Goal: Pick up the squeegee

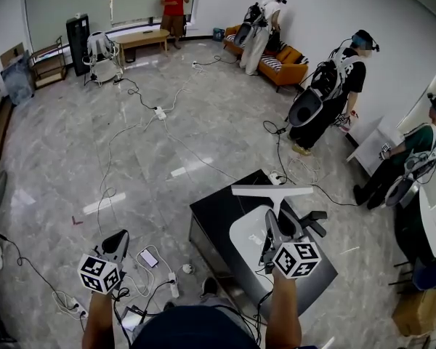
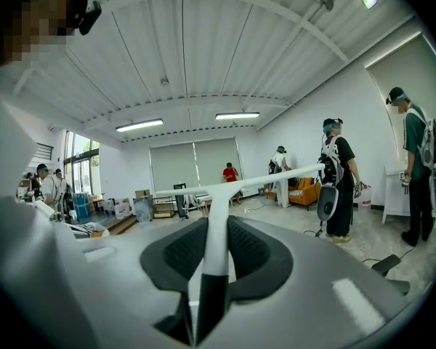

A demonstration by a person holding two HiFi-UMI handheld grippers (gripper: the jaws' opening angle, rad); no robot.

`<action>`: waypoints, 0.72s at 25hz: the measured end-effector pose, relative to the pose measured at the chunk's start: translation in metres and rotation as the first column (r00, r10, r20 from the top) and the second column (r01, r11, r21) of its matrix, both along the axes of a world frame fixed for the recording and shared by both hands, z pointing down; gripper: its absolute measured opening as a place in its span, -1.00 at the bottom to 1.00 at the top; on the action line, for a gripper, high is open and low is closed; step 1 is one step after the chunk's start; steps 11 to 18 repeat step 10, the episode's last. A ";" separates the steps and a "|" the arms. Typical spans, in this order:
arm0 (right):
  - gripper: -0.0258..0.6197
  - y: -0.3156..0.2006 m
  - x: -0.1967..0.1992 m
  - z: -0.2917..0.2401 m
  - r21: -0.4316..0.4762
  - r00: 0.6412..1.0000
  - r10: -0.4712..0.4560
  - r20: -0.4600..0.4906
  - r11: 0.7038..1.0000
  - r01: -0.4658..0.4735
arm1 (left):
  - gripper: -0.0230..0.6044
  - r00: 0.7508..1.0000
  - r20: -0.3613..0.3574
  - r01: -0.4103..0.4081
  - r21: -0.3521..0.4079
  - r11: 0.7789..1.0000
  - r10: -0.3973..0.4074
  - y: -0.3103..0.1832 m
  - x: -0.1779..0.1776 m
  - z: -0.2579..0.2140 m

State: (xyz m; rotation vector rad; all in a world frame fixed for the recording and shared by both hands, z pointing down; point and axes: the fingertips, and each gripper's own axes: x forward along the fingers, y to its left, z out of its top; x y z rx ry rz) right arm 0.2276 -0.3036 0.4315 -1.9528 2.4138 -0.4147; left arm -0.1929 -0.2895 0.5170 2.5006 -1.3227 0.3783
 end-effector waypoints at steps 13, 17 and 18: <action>-0.62 0.023 -0.007 -0.022 0.022 1.000 0.009 -0.019 1.000 -0.009 | -0.91 1.000 -0.008 0.010 -0.008 1.000 -0.010 0.015 -0.016 0.001; -0.62 0.023 -0.007 -0.022 0.022 1.000 0.009 -0.019 1.000 -0.009 | -0.91 1.000 -0.008 0.010 -0.008 1.000 -0.010 0.015 -0.016 0.001; -0.62 0.023 -0.007 -0.022 0.022 1.000 0.009 -0.019 1.000 -0.009 | -0.91 1.000 -0.008 0.010 -0.008 1.000 -0.010 0.015 -0.016 0.001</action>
